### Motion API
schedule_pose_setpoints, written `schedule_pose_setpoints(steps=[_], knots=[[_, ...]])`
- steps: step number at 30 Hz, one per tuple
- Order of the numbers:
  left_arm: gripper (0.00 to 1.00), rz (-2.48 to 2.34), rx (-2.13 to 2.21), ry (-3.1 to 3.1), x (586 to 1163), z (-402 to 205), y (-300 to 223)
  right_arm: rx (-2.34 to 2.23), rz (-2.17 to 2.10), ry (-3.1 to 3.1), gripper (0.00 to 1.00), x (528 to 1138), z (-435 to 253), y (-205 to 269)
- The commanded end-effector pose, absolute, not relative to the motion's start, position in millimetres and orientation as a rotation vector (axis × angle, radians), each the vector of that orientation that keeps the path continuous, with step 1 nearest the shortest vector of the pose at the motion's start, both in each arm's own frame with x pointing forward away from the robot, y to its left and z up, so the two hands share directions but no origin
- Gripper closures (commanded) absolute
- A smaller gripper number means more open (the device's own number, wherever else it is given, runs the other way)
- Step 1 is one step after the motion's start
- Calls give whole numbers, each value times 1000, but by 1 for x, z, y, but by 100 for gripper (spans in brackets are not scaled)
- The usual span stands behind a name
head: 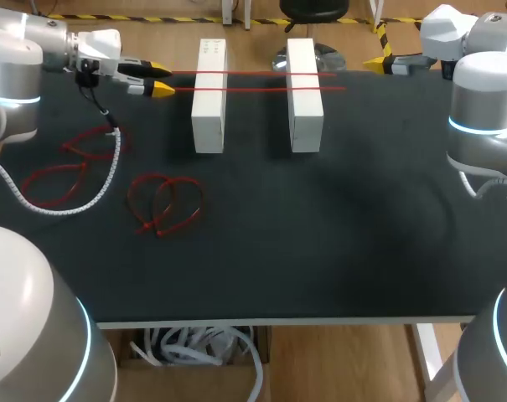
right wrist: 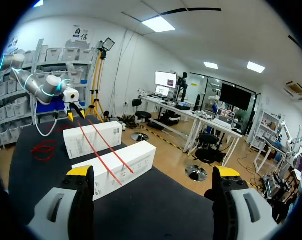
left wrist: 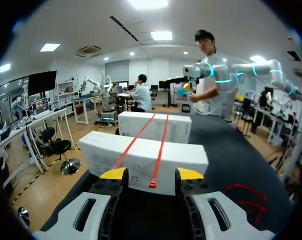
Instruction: Grab the tape and strap the tape.
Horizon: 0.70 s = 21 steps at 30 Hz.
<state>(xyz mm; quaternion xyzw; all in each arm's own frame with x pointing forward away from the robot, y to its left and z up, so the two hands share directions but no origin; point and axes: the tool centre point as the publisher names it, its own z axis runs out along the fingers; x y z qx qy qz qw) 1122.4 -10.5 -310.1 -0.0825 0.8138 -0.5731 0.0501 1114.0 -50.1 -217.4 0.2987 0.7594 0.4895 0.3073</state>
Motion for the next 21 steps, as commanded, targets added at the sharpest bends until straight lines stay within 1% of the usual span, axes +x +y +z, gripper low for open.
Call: schedule_pose_setpoints(steps=[1,3,9,11,12,18,21], knots=[[60,-1757,-257,2476,1124,-315,-9,791,1294,2009,0,1114,-217,-50],[63,-1756,-263,2476,1124,-316,-8,791,1294,2009,0,1114,-217,-50],[62,-1758,-278,2473,1123,-320,-8,791,1294,2009,0,1114,-217,-50],[67,-1761,-278,2474,1123,-321,-8,791,1294,2009,0,1114,-217,-50],[68,-1761,-278,2474,1122,-321,-8,791,1294,2009,0,1114,-217,-50],[64,-1763,-282,2475,1121,-324,-9,791,1294,2009,0,1114,-217,-50],[64,-1767,-284,2473,1120,-324,-9,791,1294,2009,0,1114,-217,-50]])
